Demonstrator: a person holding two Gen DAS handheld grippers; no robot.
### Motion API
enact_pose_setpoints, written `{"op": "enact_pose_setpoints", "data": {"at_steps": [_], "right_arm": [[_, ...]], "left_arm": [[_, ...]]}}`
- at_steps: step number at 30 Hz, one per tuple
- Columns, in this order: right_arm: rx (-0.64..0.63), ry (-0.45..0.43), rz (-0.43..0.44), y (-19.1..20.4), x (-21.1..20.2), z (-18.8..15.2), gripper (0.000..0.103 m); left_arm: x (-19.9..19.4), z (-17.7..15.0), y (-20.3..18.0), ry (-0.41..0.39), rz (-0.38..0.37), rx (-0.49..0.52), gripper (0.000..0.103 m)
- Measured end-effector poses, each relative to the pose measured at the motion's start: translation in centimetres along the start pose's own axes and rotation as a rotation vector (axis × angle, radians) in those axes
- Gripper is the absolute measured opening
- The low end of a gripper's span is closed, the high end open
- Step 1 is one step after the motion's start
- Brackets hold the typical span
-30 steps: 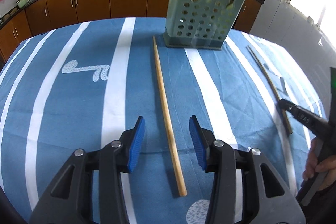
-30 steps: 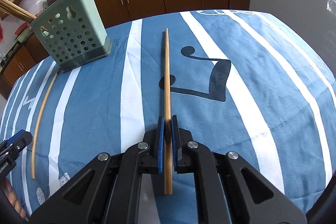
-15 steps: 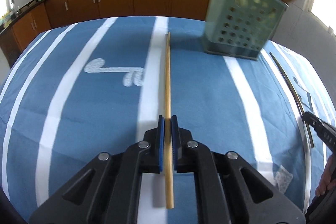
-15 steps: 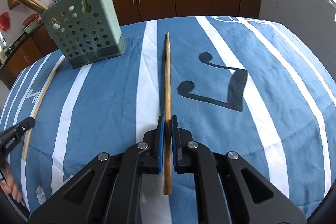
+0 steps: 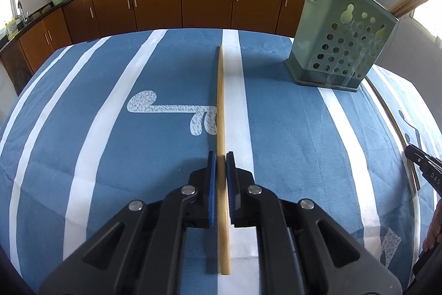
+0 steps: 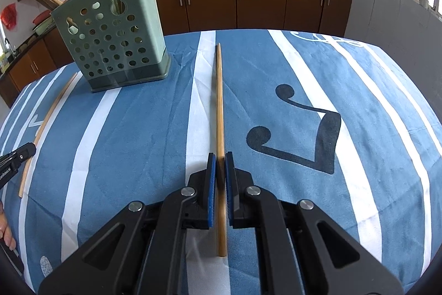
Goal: Organize utensils
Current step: 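Lift both held chopsticks up from the cloth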
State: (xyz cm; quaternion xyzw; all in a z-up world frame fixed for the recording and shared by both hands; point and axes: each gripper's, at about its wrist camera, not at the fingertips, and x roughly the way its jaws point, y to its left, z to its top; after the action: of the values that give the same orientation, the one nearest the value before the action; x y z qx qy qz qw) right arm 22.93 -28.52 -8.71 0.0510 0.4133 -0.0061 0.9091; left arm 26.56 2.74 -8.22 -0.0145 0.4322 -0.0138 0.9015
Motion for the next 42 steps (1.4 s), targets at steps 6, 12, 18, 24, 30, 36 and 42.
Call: {"op": "enact_pose_setpoints", "data": {"at_steps": [6,12,18,24,30,36,42], "right_arm": [[0.004,0.001,0.004,-0.1,0.0,0.0,0.008],[0.005,0.001,0.005,-0.1,0.1,0.0,0.008],[0.005,0.001,0.005,-0.1,0.1,0.0,0.008],[0.006,0.002,0.005,-0.1,0.1,0.0,0.008],[0.005,0.002,0.005,-0.1,0.0,0.0,0.008],[0.003,0.002,0.002,0.0,0.1,-0.1,0.008],[0.005,0.002,0.006,0.0,-0.2,-0.3,0.008]], "left_arm": [[0.0,0.0,0.0,0.000,0.000,0.001,0.010],[0.0,-0.1,-0.1,0.001,-0.003,0.007,0.014],[0.1,-0.2,-0.8,0.002,0.002,0.046,0.022],[0.0,-0.2,-0.8,0.002,0.000,0.046,0.023],[-0.2,-0.3,-0.5,0.006,-0.006,0.039,0.023],[-0.9,-1.0,-0.2,0.020,-0.016,0.042,0.023],[-1.1,-1.6,-0.4,0.005,-0.004,0.059,0.023]]}}
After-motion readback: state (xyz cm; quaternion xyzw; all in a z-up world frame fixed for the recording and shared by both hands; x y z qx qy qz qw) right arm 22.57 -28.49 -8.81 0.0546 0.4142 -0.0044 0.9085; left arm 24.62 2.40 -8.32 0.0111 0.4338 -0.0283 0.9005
